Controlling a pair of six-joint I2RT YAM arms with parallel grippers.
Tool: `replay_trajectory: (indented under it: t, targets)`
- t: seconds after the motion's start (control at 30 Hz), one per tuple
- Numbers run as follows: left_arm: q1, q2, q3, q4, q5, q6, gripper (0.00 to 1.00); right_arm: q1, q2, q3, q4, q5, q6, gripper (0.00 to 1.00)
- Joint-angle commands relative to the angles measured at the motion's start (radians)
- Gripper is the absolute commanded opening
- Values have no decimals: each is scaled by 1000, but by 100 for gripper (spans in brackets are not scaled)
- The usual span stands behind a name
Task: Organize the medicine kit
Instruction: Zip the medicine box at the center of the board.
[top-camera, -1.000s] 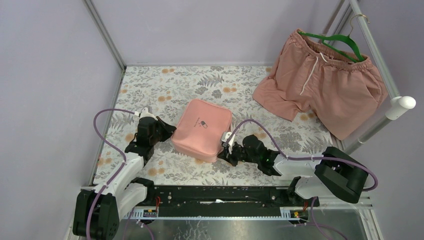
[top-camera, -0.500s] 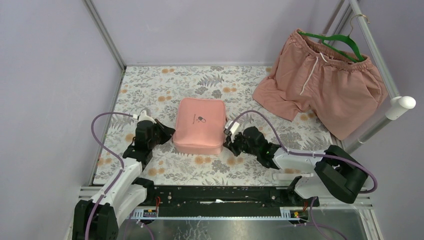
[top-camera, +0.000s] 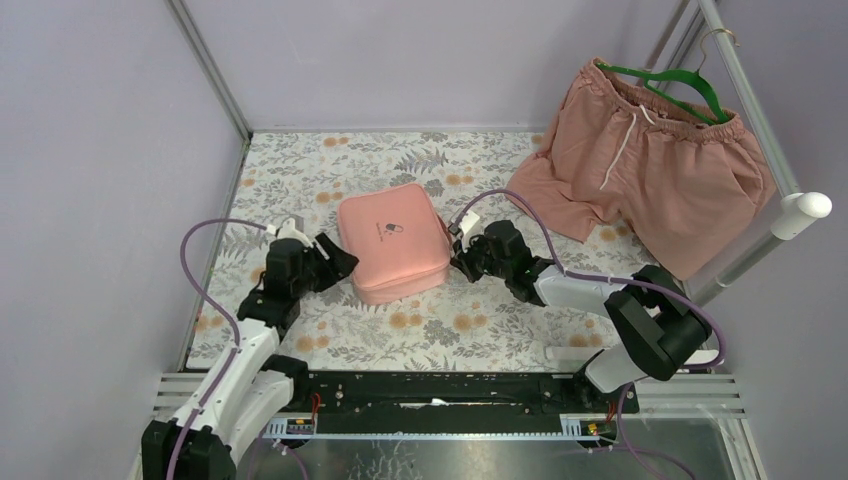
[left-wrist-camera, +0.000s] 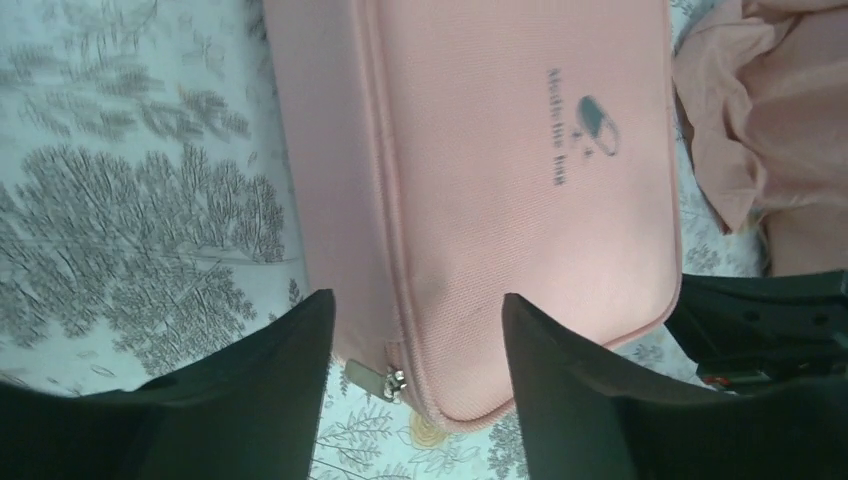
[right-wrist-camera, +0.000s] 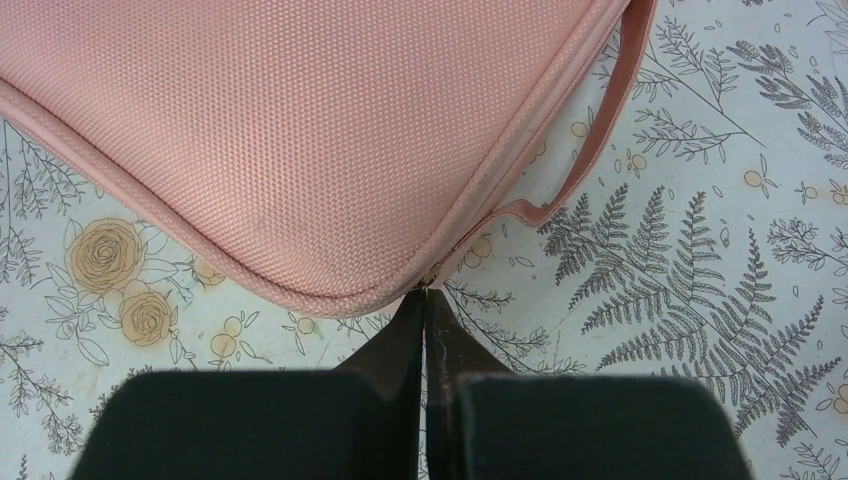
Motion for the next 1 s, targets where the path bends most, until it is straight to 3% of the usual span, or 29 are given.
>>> replay_trajectory:
  t: [0.0, 0.27, 0.4, 0.6, 0.7, 0.83, 0.97]
  targets:
    - [-4, 18, 184, -89, -23, 134, 74, 0, 0, 34, -3, -62, -16, 0]
    - [-32, 197, 382, -111, 139, 557, 82, -12, -17, 9, 4, -73, 11, 0]
    - [-206, 227, 418, -103, 103, 709, 87, -13, -17, 3, 13, -81, 25, 0]
    - [-355, 258, 408, -60, 165, 865, 99, -12, -21, -2, 18, -86, 26, 0]
    - [-469, 282, 383, -73, 72, 967, 99, -13, -29, -9, 21, -90, 30, 0]
    - [-628, 291, 304, -29, -183, 1083, 99, -12, -29, -18, 31, -93, 37, 0]
    - [-695, 331, 281, -6, -316, 1099, 98, -13, -30, -24, 43, -99, 49, 0]
